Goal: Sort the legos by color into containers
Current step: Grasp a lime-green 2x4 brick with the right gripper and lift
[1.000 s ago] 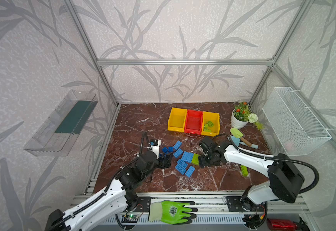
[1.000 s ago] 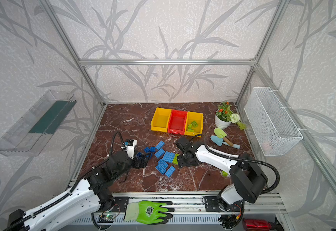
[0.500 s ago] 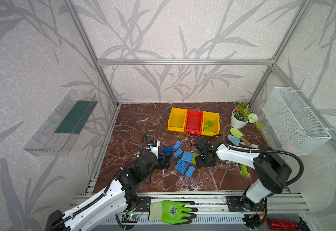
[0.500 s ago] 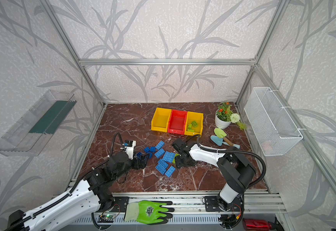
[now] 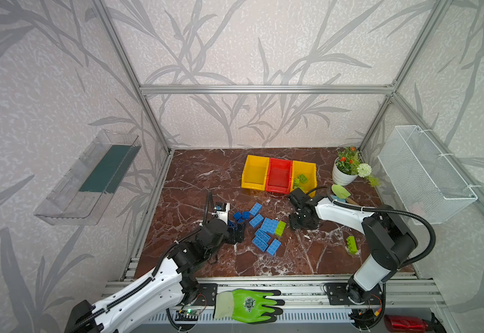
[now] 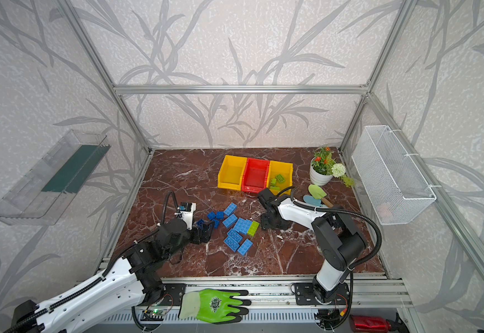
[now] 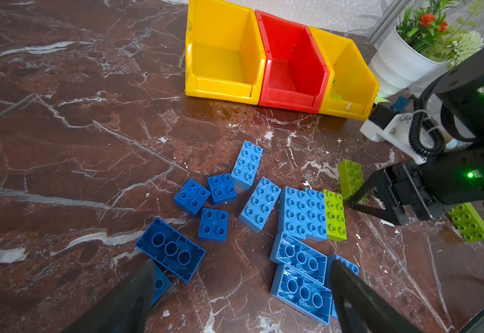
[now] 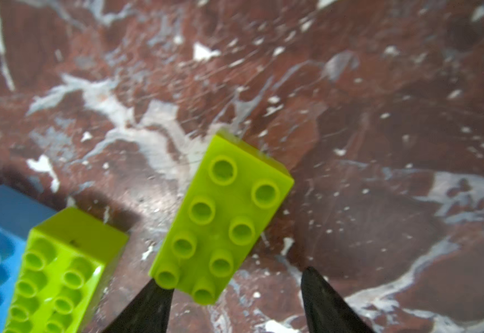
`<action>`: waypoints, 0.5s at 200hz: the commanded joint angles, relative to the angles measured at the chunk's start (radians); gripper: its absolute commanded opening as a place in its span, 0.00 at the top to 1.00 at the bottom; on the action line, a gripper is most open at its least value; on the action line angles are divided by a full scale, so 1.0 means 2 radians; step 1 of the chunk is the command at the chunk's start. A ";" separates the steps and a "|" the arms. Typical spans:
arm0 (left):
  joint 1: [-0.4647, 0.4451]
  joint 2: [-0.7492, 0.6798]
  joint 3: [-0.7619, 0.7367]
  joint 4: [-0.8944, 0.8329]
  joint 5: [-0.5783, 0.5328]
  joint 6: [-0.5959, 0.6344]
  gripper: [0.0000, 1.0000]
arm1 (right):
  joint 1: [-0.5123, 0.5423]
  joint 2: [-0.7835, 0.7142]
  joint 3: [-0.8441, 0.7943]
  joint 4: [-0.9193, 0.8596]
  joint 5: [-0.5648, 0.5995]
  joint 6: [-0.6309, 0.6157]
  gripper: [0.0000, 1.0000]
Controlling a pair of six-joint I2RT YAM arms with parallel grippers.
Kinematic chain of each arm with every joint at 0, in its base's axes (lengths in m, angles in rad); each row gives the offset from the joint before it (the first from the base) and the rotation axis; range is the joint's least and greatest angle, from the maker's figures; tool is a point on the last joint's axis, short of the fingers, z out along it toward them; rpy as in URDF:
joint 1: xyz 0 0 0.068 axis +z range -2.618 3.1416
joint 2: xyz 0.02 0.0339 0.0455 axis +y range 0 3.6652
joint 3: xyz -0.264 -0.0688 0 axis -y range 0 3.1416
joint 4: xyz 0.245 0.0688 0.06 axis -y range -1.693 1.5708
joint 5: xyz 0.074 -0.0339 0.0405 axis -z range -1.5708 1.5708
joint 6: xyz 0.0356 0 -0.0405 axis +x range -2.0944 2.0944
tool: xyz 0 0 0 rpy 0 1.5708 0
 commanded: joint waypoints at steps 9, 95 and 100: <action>-0.003 0.011 0.015 0.001 -0.013 0.004 0.07 | -0.014 -0.006 0.001 -0.009 -0.005 -0.019 0.30; -0.003 0.024 0.020 0.012 -0.007 0.007 0.07 | -0.015 -0.031 0.013 0.000 -0.019 -0.006 0.30; -0.003 0.024 0.019 0.013 -0.008 0.007 0.07 | -0.016 -0.028 0.017 0.000 -0.016 -0.005 0.30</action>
